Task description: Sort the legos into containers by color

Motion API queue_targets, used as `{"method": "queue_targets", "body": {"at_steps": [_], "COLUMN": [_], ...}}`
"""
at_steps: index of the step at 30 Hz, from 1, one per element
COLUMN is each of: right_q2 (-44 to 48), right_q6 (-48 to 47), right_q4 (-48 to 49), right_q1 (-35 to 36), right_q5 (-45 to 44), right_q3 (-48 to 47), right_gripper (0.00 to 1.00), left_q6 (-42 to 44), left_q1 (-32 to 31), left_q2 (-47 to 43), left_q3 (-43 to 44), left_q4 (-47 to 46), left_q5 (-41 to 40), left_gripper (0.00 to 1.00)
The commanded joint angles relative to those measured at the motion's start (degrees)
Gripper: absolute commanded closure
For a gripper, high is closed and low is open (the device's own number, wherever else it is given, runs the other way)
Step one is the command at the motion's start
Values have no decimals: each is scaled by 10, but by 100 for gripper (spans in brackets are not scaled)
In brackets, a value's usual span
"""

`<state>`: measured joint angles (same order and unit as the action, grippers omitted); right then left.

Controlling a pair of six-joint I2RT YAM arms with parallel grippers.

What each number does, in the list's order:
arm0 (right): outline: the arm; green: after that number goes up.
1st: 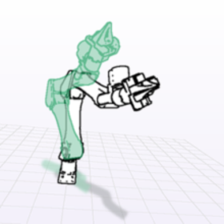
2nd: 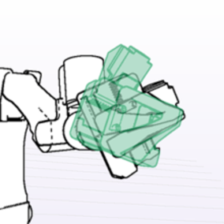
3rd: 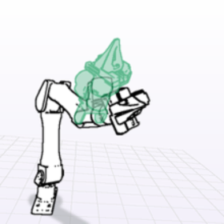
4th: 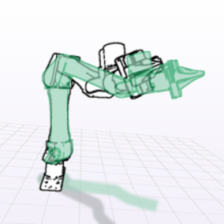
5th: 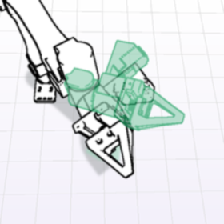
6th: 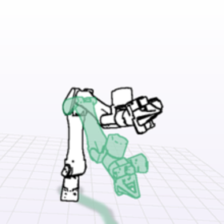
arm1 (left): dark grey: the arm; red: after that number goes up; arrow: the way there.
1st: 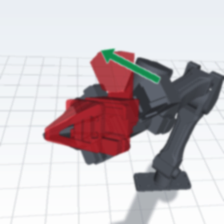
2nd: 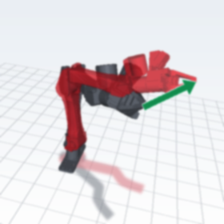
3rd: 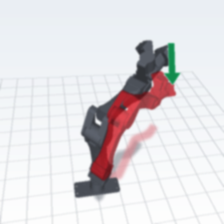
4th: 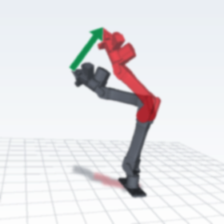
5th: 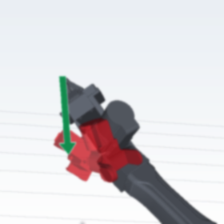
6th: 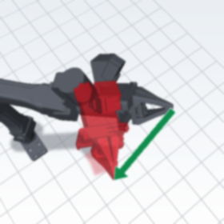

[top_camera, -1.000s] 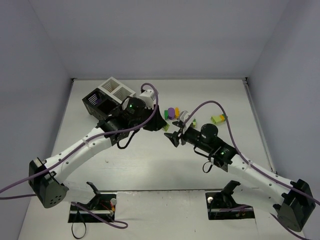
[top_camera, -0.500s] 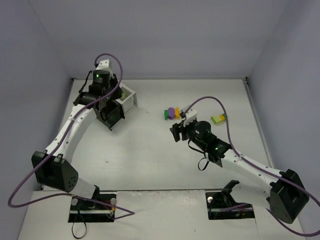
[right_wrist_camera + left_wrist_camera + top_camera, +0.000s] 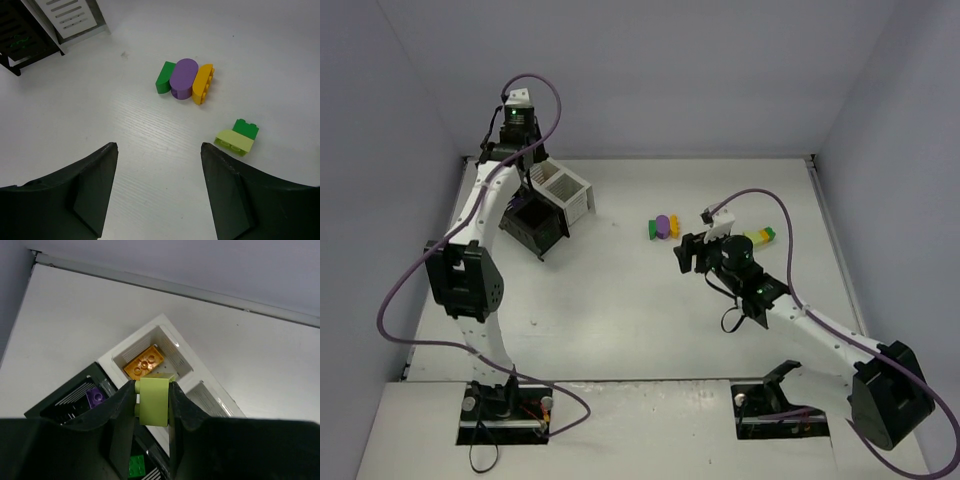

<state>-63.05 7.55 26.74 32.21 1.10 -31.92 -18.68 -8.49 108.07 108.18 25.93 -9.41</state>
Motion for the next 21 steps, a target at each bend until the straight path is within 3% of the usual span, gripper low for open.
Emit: {"method": "queue_targets", "body": {"at_steps": [1, 9, 21], "right_q2": [-6, -9, -10], "right_q6": [12, 13, 12], "right_q4": [33, 31, 26], "right_q1": [-2, -2, -2], "right_q5": [6, 3, 0], "right_q3": [-10, -12, -13], "right_gripper": [36, 36, 36], "left_q6": [22, 26, 22], "left_q1": [12, 21, 21], "left_q2": [23, 93, 125], "left_q3": [64, 120, 140], "left_q4": [3, 18, 39], "left_q5": [-21, -9, -3], "left_gripper": [90, 90, 85]}}
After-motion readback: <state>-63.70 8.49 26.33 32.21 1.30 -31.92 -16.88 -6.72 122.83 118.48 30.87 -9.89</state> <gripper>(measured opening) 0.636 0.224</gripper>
